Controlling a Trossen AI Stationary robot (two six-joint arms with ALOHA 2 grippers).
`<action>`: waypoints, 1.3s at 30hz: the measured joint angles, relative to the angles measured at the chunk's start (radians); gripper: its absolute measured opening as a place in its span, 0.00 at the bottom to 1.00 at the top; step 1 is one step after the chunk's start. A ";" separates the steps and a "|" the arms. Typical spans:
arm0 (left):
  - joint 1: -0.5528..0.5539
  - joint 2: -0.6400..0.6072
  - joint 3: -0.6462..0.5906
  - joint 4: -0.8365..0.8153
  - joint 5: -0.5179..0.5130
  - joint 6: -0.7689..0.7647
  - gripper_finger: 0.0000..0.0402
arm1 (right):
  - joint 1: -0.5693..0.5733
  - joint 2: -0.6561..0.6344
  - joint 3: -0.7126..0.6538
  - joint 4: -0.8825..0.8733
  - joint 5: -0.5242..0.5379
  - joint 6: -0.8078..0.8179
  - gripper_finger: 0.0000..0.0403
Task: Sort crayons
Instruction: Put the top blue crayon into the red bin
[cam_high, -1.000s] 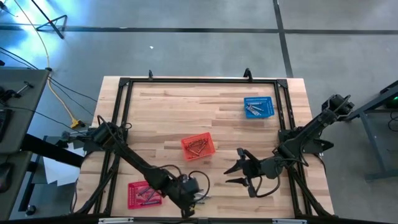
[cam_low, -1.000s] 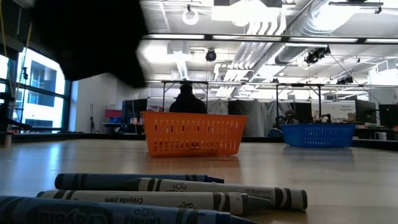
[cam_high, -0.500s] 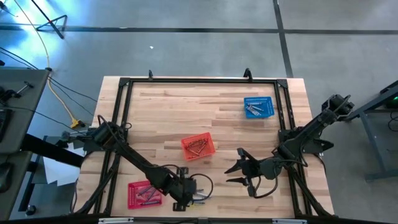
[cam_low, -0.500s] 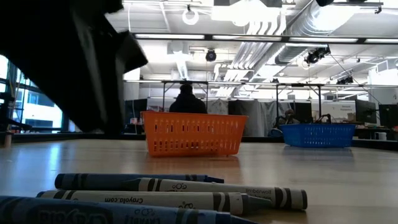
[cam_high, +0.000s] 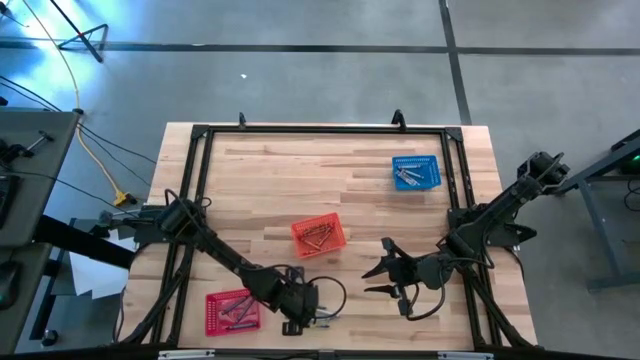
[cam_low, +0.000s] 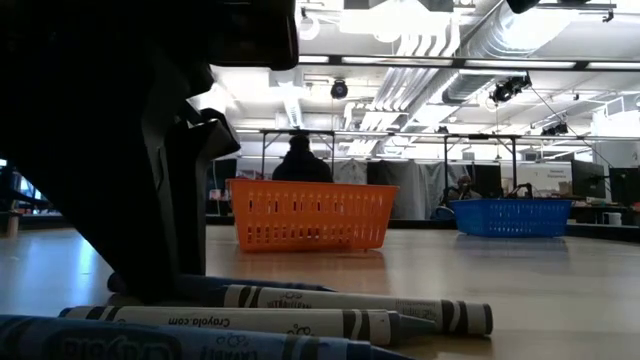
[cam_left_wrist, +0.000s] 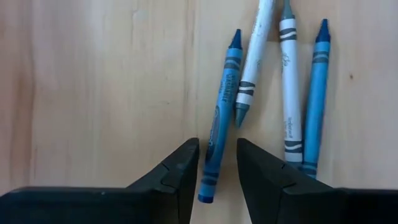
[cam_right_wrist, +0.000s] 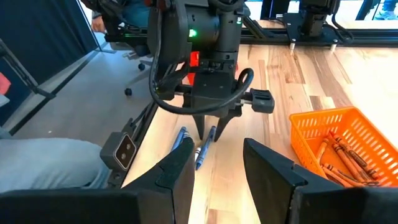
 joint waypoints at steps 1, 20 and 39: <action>0.000 0.001 0.000 -0.011 -0.016 -0.009 0.26 | 0.000 0.000 0.000 -0.001 0.000 0.000 0.33; 0.015 0.027 0.001 -0.061 -0.007 -0.113 0.07 | 0.000 0.000 0.000 -0.017 0.000 0.000 0.33; 0.019 0.038 0.176 -0.154 -0.033 -0.252 0.00 | 0.000 0.000 0.000 -0.020 0.000 0.004 0.33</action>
